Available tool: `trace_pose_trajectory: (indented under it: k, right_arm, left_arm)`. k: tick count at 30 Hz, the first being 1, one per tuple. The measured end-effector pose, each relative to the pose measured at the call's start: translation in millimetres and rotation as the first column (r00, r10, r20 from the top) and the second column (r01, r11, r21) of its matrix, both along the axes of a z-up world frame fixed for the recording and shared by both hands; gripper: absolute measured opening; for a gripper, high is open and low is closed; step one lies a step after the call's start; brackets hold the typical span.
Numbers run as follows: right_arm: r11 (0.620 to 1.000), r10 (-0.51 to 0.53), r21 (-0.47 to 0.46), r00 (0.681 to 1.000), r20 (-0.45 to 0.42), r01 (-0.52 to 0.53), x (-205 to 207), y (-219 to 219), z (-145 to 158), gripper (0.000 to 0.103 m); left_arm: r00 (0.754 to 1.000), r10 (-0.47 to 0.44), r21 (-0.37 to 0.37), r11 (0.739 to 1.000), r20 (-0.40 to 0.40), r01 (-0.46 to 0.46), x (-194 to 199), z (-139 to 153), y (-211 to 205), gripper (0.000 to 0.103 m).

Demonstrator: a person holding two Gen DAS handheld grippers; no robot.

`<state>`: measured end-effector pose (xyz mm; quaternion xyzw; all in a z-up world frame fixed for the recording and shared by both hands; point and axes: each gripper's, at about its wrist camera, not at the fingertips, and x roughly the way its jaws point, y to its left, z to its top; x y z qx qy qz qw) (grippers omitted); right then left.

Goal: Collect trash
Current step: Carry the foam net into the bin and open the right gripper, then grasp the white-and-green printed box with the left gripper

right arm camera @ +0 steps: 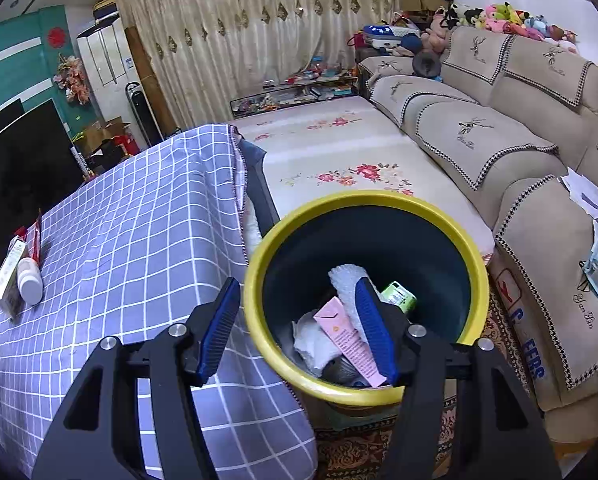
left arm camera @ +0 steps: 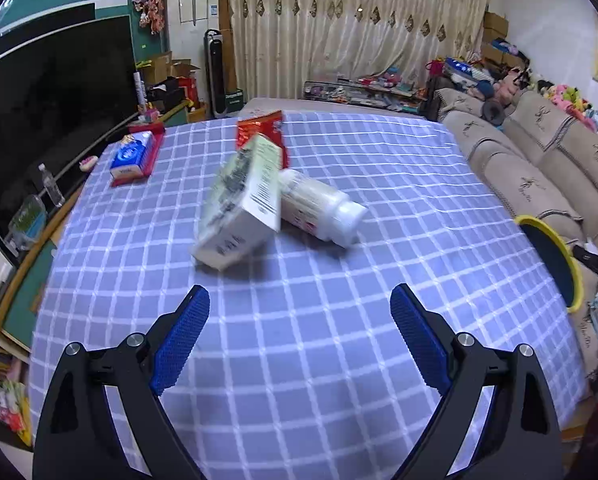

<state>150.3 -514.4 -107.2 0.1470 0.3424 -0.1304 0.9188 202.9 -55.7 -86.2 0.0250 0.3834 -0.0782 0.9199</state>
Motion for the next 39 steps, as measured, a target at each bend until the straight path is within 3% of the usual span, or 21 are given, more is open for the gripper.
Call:
trace_pose_trajectory:
  k: [9,21,30,32,34,39]
  right_arm:
    - [1.000,-0.011,0.017,1.000,-0.008,0.011,2,-4,-2,0.057]
    - [1.000,0.005,0.021,0.999,-0.039,-0.004,15,1,-14,0.057]
    - [1.000,0.008,0.020,0.999,-0.045,-0.007,16,3,-15,0.057]
    - [1.000,0.010,0.021,0.999,-0.046,-0.009,17,3,-15,0.057]
    - [1.000,0.014,0.023,0.999,-0.048,-0.013,17,5,-16,0.057]
    - [0.999,0.027,0.024,0.998,-0.049,-0.026,19,8,-17,0.057]
  left_arm:
    - [1.000,0.011,0.107,0.994,-0.009,-0.010,45,-15,10,0.091]
    - [0.999,0.029,0.177,0.984,-0.042,-0.021,85,-34,14,0.089]
    - [0.999,0.013,0.181,0.983,-0.043,-0.005,106,-40,15,0.063]
    - [0.999,0.011,0.168,0.986,-0.038,-0.004,106,-39,17,0.052]
    - [0.999,0.021,0.142,0.990,-0.043,-0.015,107,-38,22,0.034]
    - [0.999,0.047,0.094,0.995,-0.016,-0.045,98,-29,35,0.031]
